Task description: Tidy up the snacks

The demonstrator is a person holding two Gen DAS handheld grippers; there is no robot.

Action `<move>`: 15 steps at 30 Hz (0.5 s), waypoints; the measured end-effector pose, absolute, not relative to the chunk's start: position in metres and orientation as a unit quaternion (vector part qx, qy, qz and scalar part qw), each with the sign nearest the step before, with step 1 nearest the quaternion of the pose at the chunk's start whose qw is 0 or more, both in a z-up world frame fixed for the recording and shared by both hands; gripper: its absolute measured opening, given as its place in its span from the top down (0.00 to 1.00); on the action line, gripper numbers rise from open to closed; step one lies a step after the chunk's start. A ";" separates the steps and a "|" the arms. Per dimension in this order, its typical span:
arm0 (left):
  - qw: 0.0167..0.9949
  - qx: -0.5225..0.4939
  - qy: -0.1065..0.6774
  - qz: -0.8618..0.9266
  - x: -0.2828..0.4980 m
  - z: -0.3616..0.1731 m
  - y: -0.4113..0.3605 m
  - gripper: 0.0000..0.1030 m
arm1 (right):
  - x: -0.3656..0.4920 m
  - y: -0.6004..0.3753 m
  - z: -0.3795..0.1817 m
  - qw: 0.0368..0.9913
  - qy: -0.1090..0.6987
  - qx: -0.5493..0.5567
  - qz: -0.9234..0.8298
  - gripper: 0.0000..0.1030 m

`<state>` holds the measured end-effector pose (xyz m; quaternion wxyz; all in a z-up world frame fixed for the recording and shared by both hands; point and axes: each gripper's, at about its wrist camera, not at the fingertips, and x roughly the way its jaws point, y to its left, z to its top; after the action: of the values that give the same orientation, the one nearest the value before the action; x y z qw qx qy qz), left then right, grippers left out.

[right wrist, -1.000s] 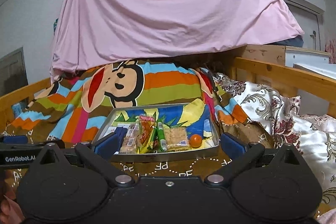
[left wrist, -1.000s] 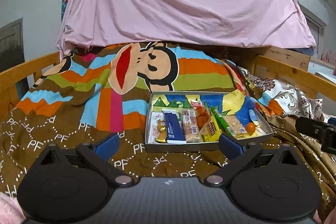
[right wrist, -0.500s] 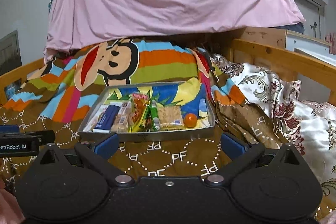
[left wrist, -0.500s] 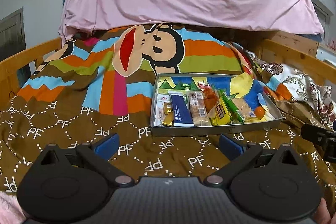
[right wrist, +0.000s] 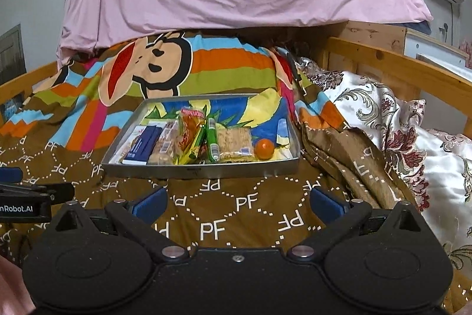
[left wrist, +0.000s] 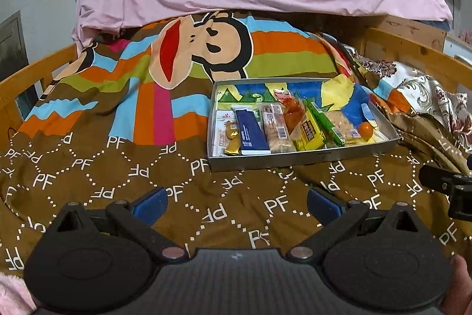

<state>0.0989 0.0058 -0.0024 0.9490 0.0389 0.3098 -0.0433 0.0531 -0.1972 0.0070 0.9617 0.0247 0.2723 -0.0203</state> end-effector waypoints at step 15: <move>0.946 0.043 0.317 -0.045 0.099 -0.003 0.006 0.00 | 0.055 -0.195 0.005 0.960 0.278 0.018 -0.021 0.01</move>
<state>0.0992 0.0060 -0.0026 0.9465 0.0426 0.3167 -0.0451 0.0546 -0.1953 0.0053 0.9602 0.0179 0.2778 -0.0208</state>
